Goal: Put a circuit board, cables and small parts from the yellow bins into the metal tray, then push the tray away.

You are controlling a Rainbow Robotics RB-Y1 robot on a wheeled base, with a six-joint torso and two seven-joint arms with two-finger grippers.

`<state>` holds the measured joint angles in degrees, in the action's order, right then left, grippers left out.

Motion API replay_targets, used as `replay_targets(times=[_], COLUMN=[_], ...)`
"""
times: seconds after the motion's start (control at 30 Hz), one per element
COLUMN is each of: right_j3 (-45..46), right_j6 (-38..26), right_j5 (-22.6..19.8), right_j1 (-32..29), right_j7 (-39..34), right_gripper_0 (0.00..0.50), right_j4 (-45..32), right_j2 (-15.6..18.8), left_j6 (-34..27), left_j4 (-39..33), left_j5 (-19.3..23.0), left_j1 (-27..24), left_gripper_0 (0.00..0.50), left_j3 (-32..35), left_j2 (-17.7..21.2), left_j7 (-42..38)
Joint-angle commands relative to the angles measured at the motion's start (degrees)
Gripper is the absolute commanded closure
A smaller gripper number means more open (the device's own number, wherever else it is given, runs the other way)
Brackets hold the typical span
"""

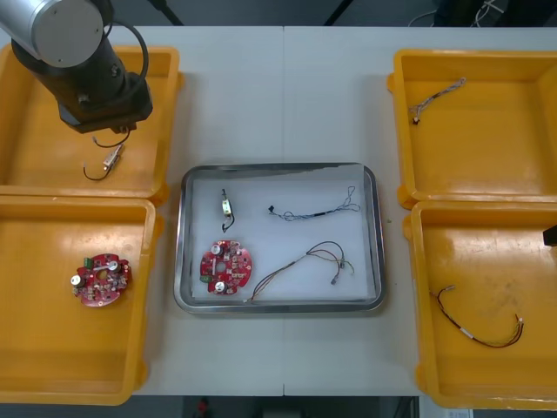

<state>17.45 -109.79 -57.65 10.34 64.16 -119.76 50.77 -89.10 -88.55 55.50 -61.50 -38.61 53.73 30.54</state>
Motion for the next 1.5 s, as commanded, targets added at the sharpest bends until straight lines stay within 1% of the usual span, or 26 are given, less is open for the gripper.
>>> replay_targets(times=[0.03,0.17,0.27,0.43,0.47,0.57,0.67,0.77,0.8,0.87,0.97,1.0,1.07,1.17,1.33,1.5], right_j3=[1.6,1.6,1.6,1.6,1.6,1.6,1.6,1.6,1.6,1.6,1.6,1.6,1.6,1.6,1.6,1.6], right_j6=[-0.2,-0.2,-0.2,-0.2,-0.2,-0.2,-0.2,-0.2,-0.2,-0.2,-0.2,-0.2,-0.2,-0.2,-0.2,-0.2], right_j5=[-0.2,-0.2,-0.2,-0.2,-0.2,-0.2,-0.2,-0.2,-0.2,-0.2,-0.2,-0.2,-0.2,-0.2,-0.2,-0.2], right_j1=[-0.6,-0.6,-0.6,-0.6,-0.6,-0.6,-0.6,-0.6,-0.6,-0.6,-0.6,-0.6,-0.6,-0.6,-0.6,-0.6], right_j7=[-0.8,-0.8,-0.8,-0.8,-0.8,-0.8,-0.8,-0.8,-0.8,-0.8,-0.8,-0.8,-0.8,-0.8,-0.8,-0.8], right_gripper_0=[0.000,0.000,0.000,0.000,0.000,0.000,0.000,0.000,0.000,0.000,0.000,0.000,0.000,0.000,0.000,0.000], right_j4=[-1.5,-1.5,-1.5,-1.5,-1.5,-1.5,-1.5,-1.5,-1.5,-1.5,-1.5,-1.5,-1.5,-1.5,-1.5,-1.5], right_j2=[1.6,1.6,1.6,1.6,1.6,1.6,1.6,1.6,1.6,1.6,1.6,1.6,1.6,1.6,1.6,1.6], left_j6=[-1.5,-2.8,-4.5,-7.2,-7.5,-9.2,-10.1,-11.2,-11.4,-11.4,-11.4,-11.3,-11.3,-10.6,-8.6,-7.1], left_j4=[-7.4,-11.9,-15.1,-19.4,-19.9,-22.1,-22.9,-23.0,-23.0,-22.5,-21.4,-21.2,-20.3,-18.1,-14.4,-12.3], left_j5=[0.2,-0.6,-2.5,-8.1,-8.8,-13.3,-16.2,-20.2,-21.0,-24.2,-27.6,-28.3,-31.2,-34.0,-37.0,-37.7], left_j1=[0.0,1.7,2.5,5.2,5.6,8.1,9.6,10.9,11.1,11.8,12.7,12.9,13.4,13.9,14.0,14.0], left_gripper_0=[0.500,0.500,0.500,0.500,0.500,0.500,0.500,0.500,0.500,0.500,0.500,0.500,0.500,0.500,0.500,0.500], left_j3=[3.5,4.4,4.4,4.5,4.5,4.5,4.5,3.7,3.4,2.0,0.5,0.0,-1.6,-3.4,-5.9,-7.6], left_j2=[2.3,1.4,-0.7,-5.9,-6.6,-10.5,-13.5,-17.4,-18.1,-20.7,-23.3,-23.7,-25.3,-27.1,-29.0,-30.1], left_j7=[-11.8,-15.6,-18.9,-24.0,-24.5,-25.6,-25.9,-26.3,-26.4,-26.8,-26.7,-26.7,-26.8,-26.6,-26.5,-26.7])
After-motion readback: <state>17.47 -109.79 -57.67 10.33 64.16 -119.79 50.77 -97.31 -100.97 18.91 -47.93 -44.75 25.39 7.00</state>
